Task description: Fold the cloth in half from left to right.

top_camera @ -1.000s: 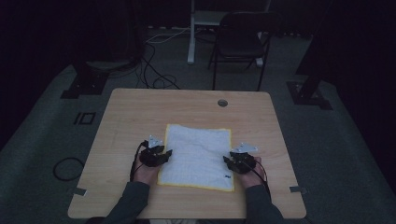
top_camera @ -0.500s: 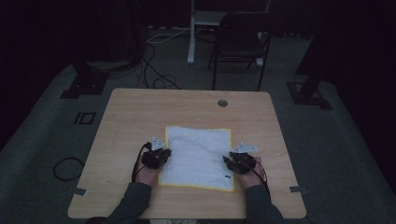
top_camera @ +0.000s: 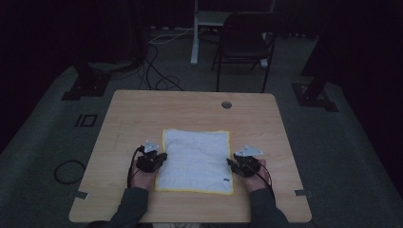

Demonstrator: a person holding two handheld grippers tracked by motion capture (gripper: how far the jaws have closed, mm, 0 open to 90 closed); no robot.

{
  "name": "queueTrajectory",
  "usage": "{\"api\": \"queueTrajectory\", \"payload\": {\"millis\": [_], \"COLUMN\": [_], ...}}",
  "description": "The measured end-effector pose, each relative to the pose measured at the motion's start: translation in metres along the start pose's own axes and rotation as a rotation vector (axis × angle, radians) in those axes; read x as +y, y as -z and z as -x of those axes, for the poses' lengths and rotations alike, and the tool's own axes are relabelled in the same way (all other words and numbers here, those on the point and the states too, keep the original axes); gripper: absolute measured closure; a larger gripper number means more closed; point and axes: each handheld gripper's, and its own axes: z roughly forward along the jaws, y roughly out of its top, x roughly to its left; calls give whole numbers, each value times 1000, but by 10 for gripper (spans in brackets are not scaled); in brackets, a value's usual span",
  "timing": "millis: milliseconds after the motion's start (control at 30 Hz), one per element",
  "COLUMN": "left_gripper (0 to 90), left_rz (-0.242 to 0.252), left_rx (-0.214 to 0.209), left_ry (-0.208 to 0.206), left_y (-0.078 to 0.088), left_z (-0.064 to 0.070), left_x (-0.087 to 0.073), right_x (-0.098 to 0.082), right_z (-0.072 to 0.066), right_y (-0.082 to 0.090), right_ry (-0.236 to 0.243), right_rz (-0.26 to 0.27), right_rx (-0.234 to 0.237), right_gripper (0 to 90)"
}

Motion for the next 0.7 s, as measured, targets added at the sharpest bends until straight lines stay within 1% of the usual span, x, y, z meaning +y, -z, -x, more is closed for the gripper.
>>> {"api": "queueTrajectory", "payload": {"millis": [33, 167, 300, 433, 633, 700], "left_gripper": [869, 869, 869, 869, 868, 868], "left_rz": [0, -2, -2, 7, 44, 50], "left_rx": [0, 8, 11, -2, -48, -54], "left_ry": [0, 24, 31, 37, 53, 46], "left_y": [0, 3, 5, 6, 13, 14], "left_z": [0, -6, -8, -9, -12, -12], "left_x": [0, -1, -1, 0, 2, 3], "right_x": [0, 0, 0, -1, -1, -1], "right_z": [0, 3, 4, 5, 6, 6], "right_y": [0, 2, 4, 4, 5, 5], "right_ry": [0, -9, -11, -13, -14, -13], "right_rz": [0, 6, 10, 10, 11, 10], "right_rx": [0, -3, -6, -8, -7, -7], "right_gripper": [609, 608, 609, 608, 609, 608]}}
